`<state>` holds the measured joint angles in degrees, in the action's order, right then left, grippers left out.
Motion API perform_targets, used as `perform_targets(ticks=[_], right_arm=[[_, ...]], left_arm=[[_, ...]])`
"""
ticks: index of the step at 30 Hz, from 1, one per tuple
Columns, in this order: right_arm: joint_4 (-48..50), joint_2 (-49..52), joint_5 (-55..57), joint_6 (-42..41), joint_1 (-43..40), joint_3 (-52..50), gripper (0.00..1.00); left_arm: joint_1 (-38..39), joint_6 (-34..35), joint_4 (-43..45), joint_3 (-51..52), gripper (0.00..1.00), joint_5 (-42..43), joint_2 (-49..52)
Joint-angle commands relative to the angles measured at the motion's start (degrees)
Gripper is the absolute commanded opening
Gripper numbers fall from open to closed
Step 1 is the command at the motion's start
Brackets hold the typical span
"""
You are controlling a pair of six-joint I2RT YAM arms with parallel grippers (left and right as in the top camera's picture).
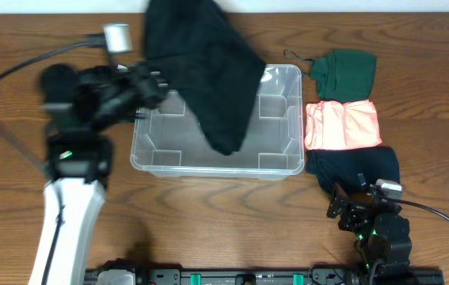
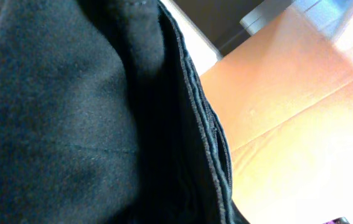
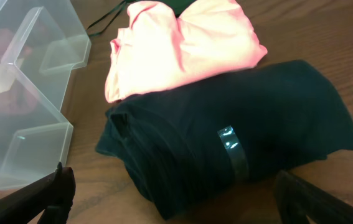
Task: Pack container
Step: 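Lift the black clothes with the left gripper and lower into the bin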
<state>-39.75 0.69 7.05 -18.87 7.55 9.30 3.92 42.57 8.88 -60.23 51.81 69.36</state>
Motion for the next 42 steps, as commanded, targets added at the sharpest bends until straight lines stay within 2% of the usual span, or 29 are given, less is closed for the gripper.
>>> perform_targets(ticks=[1, 7, 12, 18, 24, 35, 37, 38, 40, 41, 42], right_arm=[[-0.8, -0.3, 0.0, -0.4, -0.7, 0.0, 0.99], [-0.8, -0.3, 0.0, -0.4, -0.7, 0.0, 0.99], [-0.8, -0.3, 0.0, -0.4, -0.7, 0.0, 0.99], [-0.8, -0.3, 0.0, -0.4, -0.7, 0.0, 0.99], [-0.8, -0.3, 0.0, -0.4, -0.7, 0.0, 0.99], [-0.8, -0.3, 0.0, -0.4, -0.7, 0.0, 0.99], [-0.8, -0.3, 0.0, -0.4, -0.7, 0.0, 0.99], [-0.8, -0.3, 0.0, -0.4, -0.7, 0.0, 0.99], [-0.8, -0.3, 0.0, -0.4, -0.7, 0.0, 0.99], [-0.8, -0.3, 0.0, -0.4, -0.7, 0.0, 0.99], [-0.8, -0.3, 0.0, -0.4, -0.7, 0.0, 0.99]], left_arm=[[8.0, -5.5, 1.7, -1.2, 0.06, -16.2, 1.6], [18.9, -7.5, -0.2, 0.1, 0.06, -33.6, 8.2], [22.0, -6.7, -7.1, 0.1, 0.06, -36.7, 14.6], [24.2, -5.5, -16.0, 0.1, 0.06, -44.3, 19.1], [24.1, 1.5, -26.8, 0.1, 0.06, -52.5, 18.8], [24.0, 14.6, -42.0, 0.1, 0.06, -53.1, 17.4], [24.0, 14.8, -42.9, 0.1, 0.06, -54.4, 17.4], [24.0, 14.8, -42.9, 0.1, 0.09, -55.6, 17.4], [23.4, 14.8, -41.8, 0.0, 0.43, -56.8, 17.3], [22.7, 14.7, -40.9, -0.2, 0.75, -56.8, 17.2], [22.1, 14.7, -40.3, -0.6, 0.87, -56.5, 16.9]])
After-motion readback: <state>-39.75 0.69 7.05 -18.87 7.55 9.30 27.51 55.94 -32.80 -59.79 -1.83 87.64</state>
